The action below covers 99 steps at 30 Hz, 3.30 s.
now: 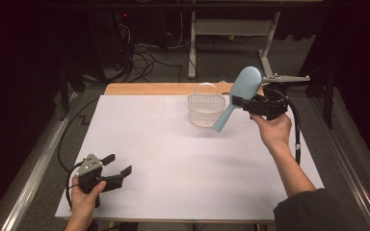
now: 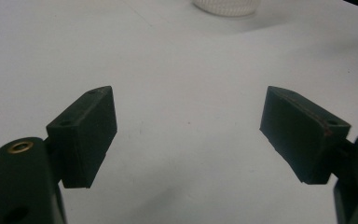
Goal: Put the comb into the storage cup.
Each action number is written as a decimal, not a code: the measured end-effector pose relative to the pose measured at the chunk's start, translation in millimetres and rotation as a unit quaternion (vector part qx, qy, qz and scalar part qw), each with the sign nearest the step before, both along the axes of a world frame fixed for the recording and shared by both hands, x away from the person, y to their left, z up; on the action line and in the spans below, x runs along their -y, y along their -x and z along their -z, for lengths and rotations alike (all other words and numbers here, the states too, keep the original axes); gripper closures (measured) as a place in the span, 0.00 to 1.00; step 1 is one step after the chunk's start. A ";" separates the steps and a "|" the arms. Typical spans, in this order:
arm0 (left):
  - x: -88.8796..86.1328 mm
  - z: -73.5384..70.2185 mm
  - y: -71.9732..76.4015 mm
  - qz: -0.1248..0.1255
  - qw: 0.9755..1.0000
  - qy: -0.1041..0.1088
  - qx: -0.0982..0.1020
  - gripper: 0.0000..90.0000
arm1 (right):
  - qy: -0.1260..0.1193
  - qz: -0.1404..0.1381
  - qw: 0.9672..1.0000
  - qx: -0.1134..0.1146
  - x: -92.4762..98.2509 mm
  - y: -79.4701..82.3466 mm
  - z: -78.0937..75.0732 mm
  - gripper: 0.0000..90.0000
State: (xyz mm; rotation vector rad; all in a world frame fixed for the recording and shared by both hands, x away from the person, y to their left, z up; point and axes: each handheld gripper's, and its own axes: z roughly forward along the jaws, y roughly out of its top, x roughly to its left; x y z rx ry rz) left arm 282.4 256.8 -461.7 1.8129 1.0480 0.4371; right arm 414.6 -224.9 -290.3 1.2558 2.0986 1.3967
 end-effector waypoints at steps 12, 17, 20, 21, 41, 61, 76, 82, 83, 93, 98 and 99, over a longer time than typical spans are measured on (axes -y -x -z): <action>0.8 0.4 -0.3 0.001 1.000 -0.002 -0.001 0.22 | 0.000 0.016 1.000 0.006 -8.3 -19.0 -8.5 0.62; 1.1 0.6 -0.4 0.001 1.000 -0.002 -0.002 0.22 | 0.005 0.023 1.000 0.004 -14.3 -27.4 -9.1 0.62; 1.1 0.6 -0.4 0.002 1.000 -0.004 -0.001 0.22 | 0.006 0.027 1.000 0.007 -17.8 -31.5 -8.4 0.62; 1.1 0.5 -0.2 0.002 1.000 -0.004 -0.001 0.22 | 0.006 0.027 1.000 0.007 -17.8 -31.5 -8.4 0.62; 2.0 1.3 -0.9 0.007 1.000 -0.006 -0.001 0.22 | 0.011 0.052 0.999 0.002 -35.9 -61.5 -2.8 0.62; 3.7 1.2 -0.8 0.013 1.000 -0.009 -0.001 0.22 | 0.030 0.066 0.997 -0.002 -50.2 -85.1 14.2 0.61; 3.4 0.9 -0.1 0.014 1.000 -0.006 0.000 0.22 | 0.047 0.067 0.997 -0.007 -63.5 -93.2 29.7 0.60; 3.5 0.7 0.0 0.015 1.000 -0.006 0.001 0.22 | 0.055 0.068 0.996 -0.012 -71.1 -96.2 39.1 0.60; 3.7 0.8 -0.1 0.015 1.000 -0.006 0.000 0.22 | 0.057 0.069 0.996 -0.013 -72.0 -96.8 40.8 0.60; 4.3 0.8 0.0 0.016 1.000 -0.006 0.002 0.22 | 0.065 0.079 0.995 -0.018 -78.6 -100.8 58.7 0.60; 3.8 0.5 0.1 0.016 1.000 -0.005 0.001 0.22 | 0.066 0.079 0.995 -0.020 -81.4 -101.8 63.7 0.59; 3.7 0.6 0.2 0.015 1.000 -0.005 0.001 0.22 | 0.066 0.079 0.995 -0.020 -81.4 -101.8 63.7 0.59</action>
